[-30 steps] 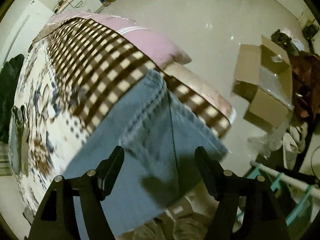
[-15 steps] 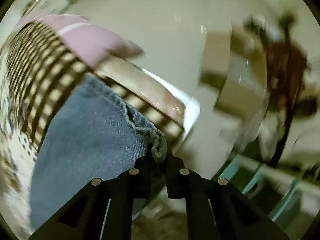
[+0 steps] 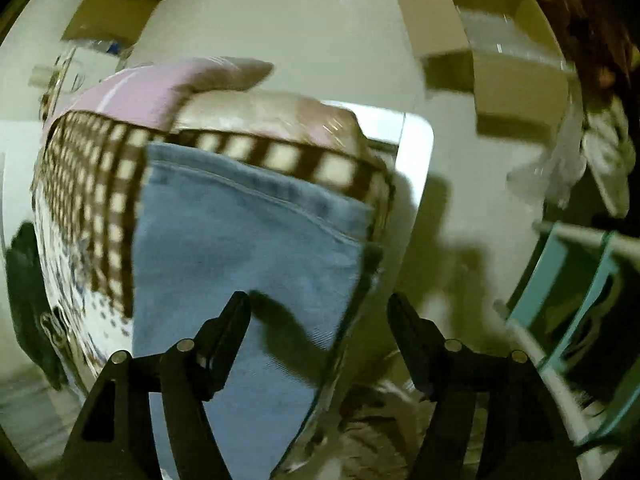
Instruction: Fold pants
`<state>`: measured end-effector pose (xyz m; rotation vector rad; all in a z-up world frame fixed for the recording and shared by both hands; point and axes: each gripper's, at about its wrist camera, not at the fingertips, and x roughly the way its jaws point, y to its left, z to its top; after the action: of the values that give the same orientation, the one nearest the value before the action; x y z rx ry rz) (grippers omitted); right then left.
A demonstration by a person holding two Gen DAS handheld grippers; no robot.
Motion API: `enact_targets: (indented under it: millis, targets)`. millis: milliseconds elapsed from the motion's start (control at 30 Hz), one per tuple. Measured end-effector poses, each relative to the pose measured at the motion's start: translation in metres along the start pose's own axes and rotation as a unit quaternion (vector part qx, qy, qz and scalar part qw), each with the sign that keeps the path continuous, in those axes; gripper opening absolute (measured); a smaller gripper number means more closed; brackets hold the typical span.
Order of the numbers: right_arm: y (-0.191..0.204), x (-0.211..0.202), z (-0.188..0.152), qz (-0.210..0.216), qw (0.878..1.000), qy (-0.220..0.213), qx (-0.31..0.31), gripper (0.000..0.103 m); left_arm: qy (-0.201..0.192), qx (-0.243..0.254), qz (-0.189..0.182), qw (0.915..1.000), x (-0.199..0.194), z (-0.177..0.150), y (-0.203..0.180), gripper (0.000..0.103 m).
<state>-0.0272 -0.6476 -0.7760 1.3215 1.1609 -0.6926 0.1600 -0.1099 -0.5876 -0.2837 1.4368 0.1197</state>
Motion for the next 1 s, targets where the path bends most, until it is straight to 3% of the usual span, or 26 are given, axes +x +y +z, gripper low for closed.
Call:
enact_targets:
  millis: [67,133,200,233,300,400,467,533,667,733,867,933,967,1000]
  targets:
    - [-0.008,0.01,-0.004,0.056,0.998,0.003,0.018,0.073,0.01,0.027,0.0,0.9996,0.013,-0.006,-0.024,0.076]
    - [-0.003,0.01,-0.009,0.079,0.997,-0.01,0.017,0.063,0.023,0.034,-0.003,0.9992,0.024,-0.01,-0.037,0.076]
    - [0.01,0.002,-0.014,0.08,0.996,-0.034,-0.009,0.045,0.036,0.038,-0.002,0.9986,0.036,-0.016,-0.049,0.076]
    - [0.015,-0.002,-0.017,0.082,0.996,-0.041,-0.019,0.041,0.039,0.039,0.0,0.9985,0.04,-0.018,-0.051,0.076]
    - [0.019,-0.008,-0.02,0.116,0.992,-0.047,-0.023,0.027,0.04,0.045,0.009,0.9982,0.047,-0.021,-0.057,0.078]
    - [0.022,-0.014,-0.018,0.168,0.984,-0.042,-0.039,0.027,0.039,0.051,-0.002,0.9979,0.054,-0.026,-0.066,0.094]
    - [0.023,-0.006,-0.012,0.162,0.985,-0.034,-0.052,0.028,0.044,0.06,-0.005,0.9972,0.059,-0.03,-0.073,0.103]
    - [0.014,0.007,-0.002,0.139,0.989,-0.024,-0.044,0.039,0.049,0.067,0.011,0.9965,0.065,-0.03,-0.081,0.103]
    - [0.004,0.018,0.008,0.185,0.982,-0.022,-0.02,0.044,0.054,0.057,0.034,0.9963,0.072,-0.031,-0.097,0.103]
    - [0.009,0.012,0.005,0.203,0.978,-0.035,-0.031,0.016,0.053,0.051,0.034,0.9967,0.071,-0.024,-0.101,0.103]
    - [0.036,-0.009,0.0,0.227,0.968,-0.059,-0.087,0.014,0.049,0.052,0.031,0.9969,0.07,-0.021,-0.092,0.103]
    - [0.039,0.0,0.004,0.209,0.972,-0.052,-0.095,0.017,0.046,0.053,0.03,0.9971,0.066,-0.02,-0.073,0.103]
    - [0.037,0.012,0.009,0.194,0.977,-0.038,-0.085,0.025,0.043,0.052,0.029,0.9973,0.065,-0.021,-0.072,0.103]
    - [0.033,0.023,0.014,0.181,0.981,-0.024,-0.072,0.024,0.043,0.052,0.027,0.9973,0.059,-0.02,-0.059,0.103]
